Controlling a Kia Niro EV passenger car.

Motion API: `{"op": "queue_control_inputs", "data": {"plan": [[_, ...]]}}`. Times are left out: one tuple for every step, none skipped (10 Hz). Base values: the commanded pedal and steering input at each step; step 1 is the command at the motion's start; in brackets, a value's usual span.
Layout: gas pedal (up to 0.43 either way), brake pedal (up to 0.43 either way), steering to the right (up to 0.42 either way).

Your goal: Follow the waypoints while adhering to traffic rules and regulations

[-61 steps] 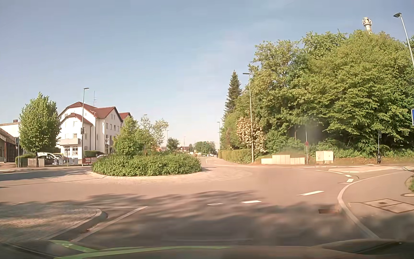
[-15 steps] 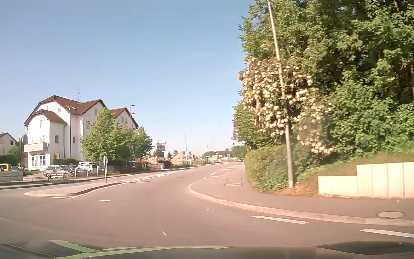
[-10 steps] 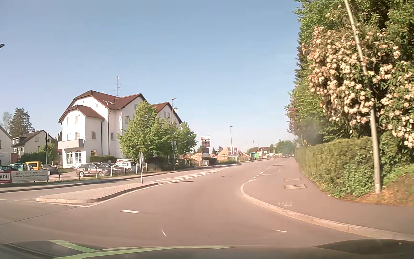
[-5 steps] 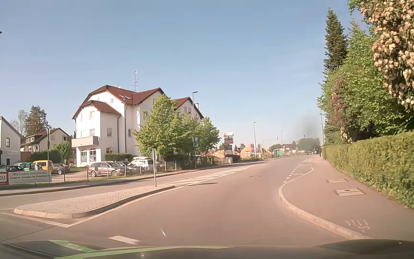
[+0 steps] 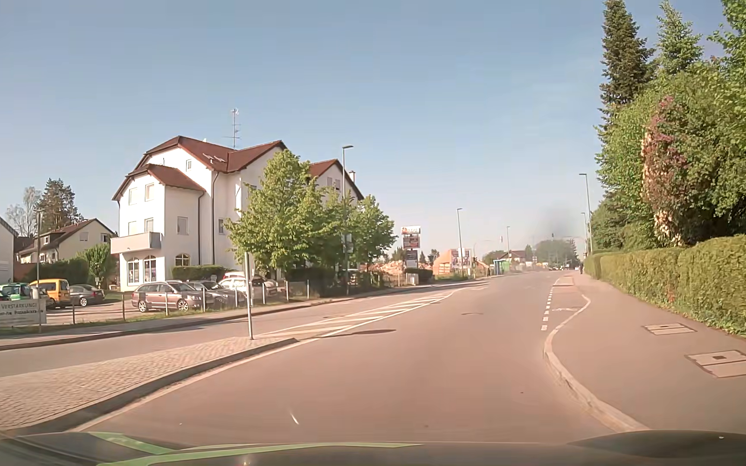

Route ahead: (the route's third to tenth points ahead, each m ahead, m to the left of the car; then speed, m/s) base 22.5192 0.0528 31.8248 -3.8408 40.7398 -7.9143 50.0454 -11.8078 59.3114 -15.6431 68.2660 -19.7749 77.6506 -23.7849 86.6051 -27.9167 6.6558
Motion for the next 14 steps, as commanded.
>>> {"op": "queue_control_inputs", "data": {"plan": [[0.177,0.000,0.060],[0.177,0.000,0.073],[0.177,0.000,0.084],[0.177,0.000,0.090],[0.177,0.000,0.097],[0.177,0.000,0.098],[0.177,0.000,0.098],[0.177,0.000,0.098],[0.177,0.000,0.098],[0.177,0.000,0.098],[0.177,0.000,0.098],[0.177,0.000,0.098],[0.177,0.000,0.098],[0.177,0.000,0.097]]}}
